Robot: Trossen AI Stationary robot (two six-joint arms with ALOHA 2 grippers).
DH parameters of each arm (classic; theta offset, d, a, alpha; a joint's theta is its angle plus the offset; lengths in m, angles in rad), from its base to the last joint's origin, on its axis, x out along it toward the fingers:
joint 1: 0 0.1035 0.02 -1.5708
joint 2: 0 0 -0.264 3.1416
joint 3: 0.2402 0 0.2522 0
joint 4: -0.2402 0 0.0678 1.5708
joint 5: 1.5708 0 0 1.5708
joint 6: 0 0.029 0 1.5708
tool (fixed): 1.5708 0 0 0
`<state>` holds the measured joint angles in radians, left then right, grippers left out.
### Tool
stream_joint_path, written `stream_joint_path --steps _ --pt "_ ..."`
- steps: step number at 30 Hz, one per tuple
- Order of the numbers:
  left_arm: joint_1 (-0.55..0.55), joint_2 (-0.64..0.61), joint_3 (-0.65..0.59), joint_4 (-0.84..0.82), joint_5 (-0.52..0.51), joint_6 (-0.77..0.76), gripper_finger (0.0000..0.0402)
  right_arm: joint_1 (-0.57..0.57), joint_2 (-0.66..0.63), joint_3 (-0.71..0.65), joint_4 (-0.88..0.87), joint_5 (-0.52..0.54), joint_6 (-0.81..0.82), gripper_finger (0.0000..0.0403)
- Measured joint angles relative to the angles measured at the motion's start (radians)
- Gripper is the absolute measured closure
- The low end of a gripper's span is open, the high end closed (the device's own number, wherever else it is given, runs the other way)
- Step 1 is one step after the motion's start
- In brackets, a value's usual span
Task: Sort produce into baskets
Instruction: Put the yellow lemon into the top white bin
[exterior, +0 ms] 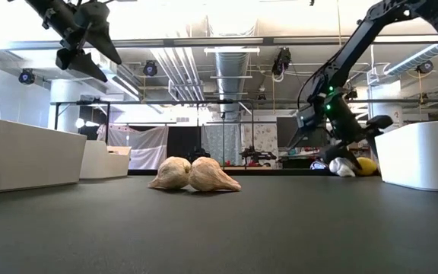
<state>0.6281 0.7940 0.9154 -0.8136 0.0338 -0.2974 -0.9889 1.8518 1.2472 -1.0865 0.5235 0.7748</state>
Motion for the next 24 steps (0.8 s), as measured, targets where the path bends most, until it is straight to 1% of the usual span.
stream_joint_path --steps 6,8,11,14,19,23,24 --pt "0.000 -0.001 0.000 -0.019 0.000 0.000 0.0058 -0.006 -0.004 -0.012 0.076 0.001 0.105 0.0109" --pt "0.000 0.000 0.000 -0.028 0.000 0.000 0.0058 -0.007 -0.006 -0.018 0.094 -0.011 0.102 0.0096" --pt "0.001 0.003 0.000 -0.044 -0.001 0.008 0.0058 -0.010 -0.006 -0.026 0.110 0.004 0.079 0.0083" --pt "0.001 0.005 0.000 -0.050 -0.001 0.008 0.0058 -0.022 -0.009 -0.042 0.144 -0.004 0.045 0.0079" --pt "0.002 0.014 0.000 -0.050 -0.001 0.008 0.0058 -0.014 -0.042 -0.048 0.136 -0.017 0.035 0.0082" --pt "0.002 0.031 0.000 -0.048 0.000 0.021 0.0058 0.003 -0.140 -0.046 0.094 -0.045 -0.092 0.0084" --pt "0.002 0.036 0.000 -0.047 0.000 0.025 0.0058 0.002 -0.160 -0.046 0.084 -0.095 -0.138 0.0084"
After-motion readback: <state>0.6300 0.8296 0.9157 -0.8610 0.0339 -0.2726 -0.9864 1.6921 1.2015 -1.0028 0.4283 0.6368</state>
